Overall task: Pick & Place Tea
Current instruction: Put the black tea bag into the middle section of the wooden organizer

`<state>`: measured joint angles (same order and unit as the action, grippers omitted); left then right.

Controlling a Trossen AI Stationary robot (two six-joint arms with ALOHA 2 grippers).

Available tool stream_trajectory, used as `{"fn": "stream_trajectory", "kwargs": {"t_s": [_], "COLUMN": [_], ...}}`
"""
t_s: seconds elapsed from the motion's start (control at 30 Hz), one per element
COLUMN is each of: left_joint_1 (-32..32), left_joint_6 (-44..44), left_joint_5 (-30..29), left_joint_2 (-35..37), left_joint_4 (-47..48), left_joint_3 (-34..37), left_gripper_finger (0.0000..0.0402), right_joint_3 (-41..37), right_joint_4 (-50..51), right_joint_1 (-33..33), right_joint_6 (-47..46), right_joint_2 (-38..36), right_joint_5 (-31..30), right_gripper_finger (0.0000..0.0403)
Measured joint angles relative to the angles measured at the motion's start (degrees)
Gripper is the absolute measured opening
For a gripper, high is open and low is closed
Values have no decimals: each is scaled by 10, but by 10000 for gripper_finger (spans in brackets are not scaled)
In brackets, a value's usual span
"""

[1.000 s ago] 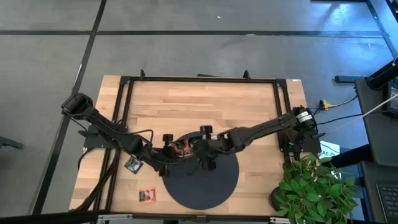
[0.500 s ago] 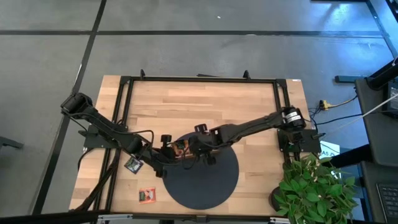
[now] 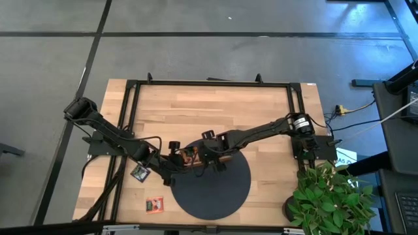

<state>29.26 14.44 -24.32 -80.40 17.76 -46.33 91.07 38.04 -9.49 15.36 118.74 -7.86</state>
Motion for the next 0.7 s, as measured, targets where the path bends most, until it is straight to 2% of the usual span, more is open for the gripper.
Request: {"fn": "stream_trajectory", "kwargs": {"t_s": [0.23,0.37,0.43,0.57,0.7], "left_joint_1": [0,0,0,0,0], "left_joint_6": [0,0,0,9,47], "left_joint_5": [0,0,0,3,8], "left_joint_2": [0,0,0,0,2], "left_joint_4": [1,1,0,4,40], "left_joint_3": [0,0,0,0,0], "left_gripper_finger": [29,29,29,29,29], "right_joint_3": [0,0,0,7,26], "right_joint_4": [-4,0,-2,3,19], "right_joint_1": [1,1,0,-2,-4], "right_joint_6": [3,1,-5,-33,-33], "right_joint_2": [-3,-3,-3,-3,-3], "right_joint_5": [-4,-9,-36,-144,-159], "right_gripper_finger": [13,40,62,101,121]}}
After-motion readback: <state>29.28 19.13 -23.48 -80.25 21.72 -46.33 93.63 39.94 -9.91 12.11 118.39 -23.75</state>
